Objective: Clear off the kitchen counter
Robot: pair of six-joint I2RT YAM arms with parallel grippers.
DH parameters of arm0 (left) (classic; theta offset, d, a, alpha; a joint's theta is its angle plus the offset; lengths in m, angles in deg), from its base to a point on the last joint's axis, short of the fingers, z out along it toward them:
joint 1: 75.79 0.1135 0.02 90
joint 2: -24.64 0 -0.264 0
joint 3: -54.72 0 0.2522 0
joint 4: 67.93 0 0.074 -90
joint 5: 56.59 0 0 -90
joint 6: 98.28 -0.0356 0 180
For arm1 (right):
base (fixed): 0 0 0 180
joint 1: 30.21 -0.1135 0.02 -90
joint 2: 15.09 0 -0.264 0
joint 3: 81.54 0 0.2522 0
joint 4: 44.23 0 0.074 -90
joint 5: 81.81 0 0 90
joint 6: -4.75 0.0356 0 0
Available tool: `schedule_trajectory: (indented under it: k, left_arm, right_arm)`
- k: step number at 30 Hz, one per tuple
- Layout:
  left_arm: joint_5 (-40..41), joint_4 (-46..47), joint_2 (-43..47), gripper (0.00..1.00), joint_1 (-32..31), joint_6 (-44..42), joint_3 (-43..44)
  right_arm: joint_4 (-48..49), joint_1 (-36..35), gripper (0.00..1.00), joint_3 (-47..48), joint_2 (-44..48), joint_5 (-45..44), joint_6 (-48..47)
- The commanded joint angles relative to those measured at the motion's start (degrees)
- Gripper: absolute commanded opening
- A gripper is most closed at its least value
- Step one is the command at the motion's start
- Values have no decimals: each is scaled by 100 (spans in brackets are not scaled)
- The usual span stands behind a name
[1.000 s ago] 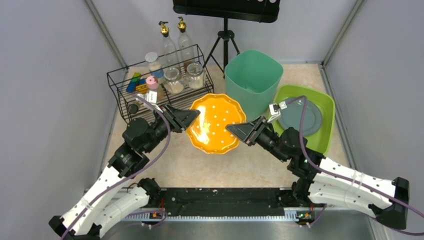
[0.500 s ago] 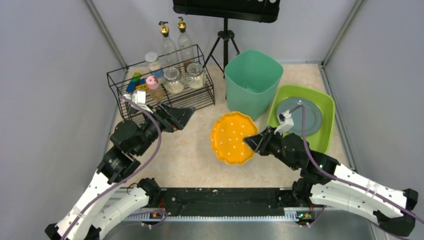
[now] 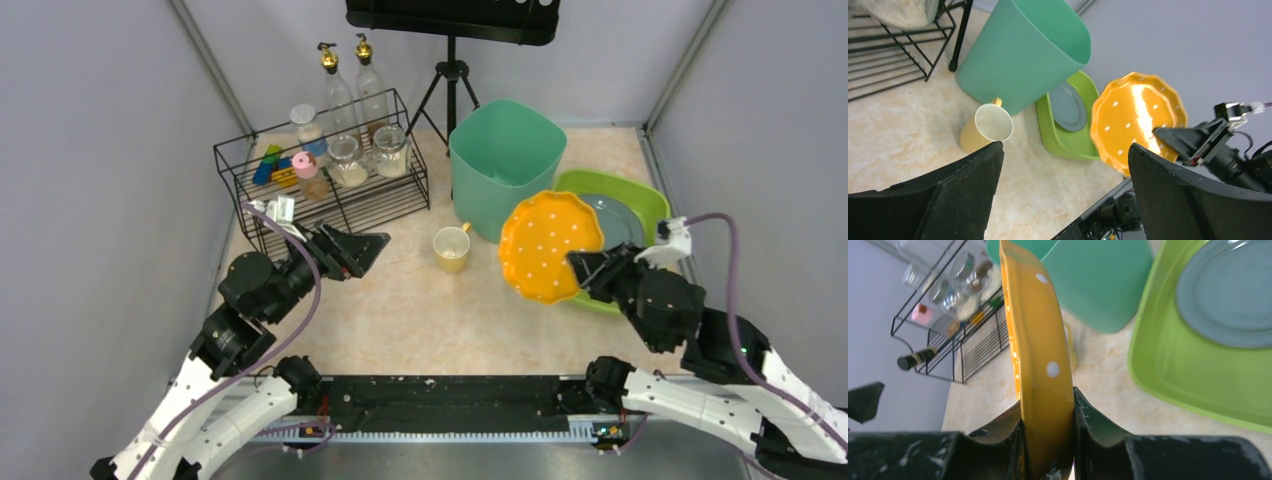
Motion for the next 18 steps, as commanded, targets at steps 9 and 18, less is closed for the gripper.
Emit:
schedule_trajectory:
  k: [9,18]
  left_arm:
    - [-955,476,-37,99,11,286,-642]
    - [-1403,764,-132,98,12,483,-923]
  right_arm:
    - [-576,56,0,847,-200,-2234,29]
    - [-563,69,0,734,-810,-3143,160]
